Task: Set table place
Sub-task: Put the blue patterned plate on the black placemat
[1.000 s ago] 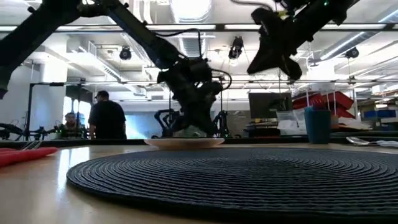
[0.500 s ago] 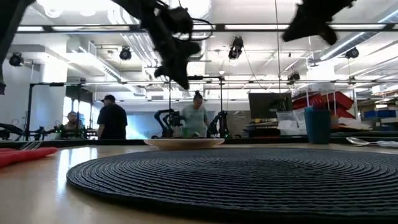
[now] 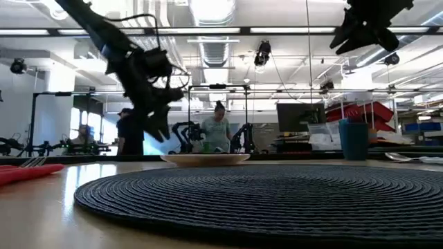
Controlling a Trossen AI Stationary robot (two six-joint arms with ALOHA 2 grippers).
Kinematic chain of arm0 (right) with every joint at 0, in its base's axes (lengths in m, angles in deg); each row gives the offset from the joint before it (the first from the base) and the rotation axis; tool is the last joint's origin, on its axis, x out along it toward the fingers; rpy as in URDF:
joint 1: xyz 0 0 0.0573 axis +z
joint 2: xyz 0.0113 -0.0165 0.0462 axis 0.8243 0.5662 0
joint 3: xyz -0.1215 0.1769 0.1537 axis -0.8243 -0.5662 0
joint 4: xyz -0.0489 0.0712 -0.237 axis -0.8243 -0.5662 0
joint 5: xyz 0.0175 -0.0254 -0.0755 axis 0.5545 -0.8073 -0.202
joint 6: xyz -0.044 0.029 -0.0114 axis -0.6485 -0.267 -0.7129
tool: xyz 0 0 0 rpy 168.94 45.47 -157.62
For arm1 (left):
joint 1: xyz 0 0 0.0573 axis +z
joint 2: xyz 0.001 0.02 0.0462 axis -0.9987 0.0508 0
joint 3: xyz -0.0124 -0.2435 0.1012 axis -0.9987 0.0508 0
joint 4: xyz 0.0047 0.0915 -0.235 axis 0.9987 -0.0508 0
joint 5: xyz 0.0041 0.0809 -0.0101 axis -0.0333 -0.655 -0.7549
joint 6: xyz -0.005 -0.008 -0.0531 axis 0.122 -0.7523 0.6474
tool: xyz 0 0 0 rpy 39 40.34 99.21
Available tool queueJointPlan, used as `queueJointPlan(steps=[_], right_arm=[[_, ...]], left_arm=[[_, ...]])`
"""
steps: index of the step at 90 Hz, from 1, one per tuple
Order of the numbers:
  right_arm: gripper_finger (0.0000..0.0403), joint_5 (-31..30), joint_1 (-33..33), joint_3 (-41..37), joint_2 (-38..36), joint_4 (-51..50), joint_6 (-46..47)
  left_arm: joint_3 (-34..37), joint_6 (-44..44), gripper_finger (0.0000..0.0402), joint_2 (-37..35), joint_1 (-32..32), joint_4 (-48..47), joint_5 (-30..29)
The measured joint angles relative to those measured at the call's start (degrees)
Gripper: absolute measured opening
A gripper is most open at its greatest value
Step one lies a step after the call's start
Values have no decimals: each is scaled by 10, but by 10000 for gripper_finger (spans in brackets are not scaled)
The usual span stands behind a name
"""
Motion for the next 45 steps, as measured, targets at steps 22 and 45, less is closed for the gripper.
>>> queueJointPlan(steps=[22, 45], right_arm=[[111, 12, 0, -3, 18, 0, -2], [107, 14, 0, -3, 24, 1, -5]], left_arm=[[49, 44, 107, 1, 5, 52, 24], [65, 58, 132, 16, 5, 101, 66]])
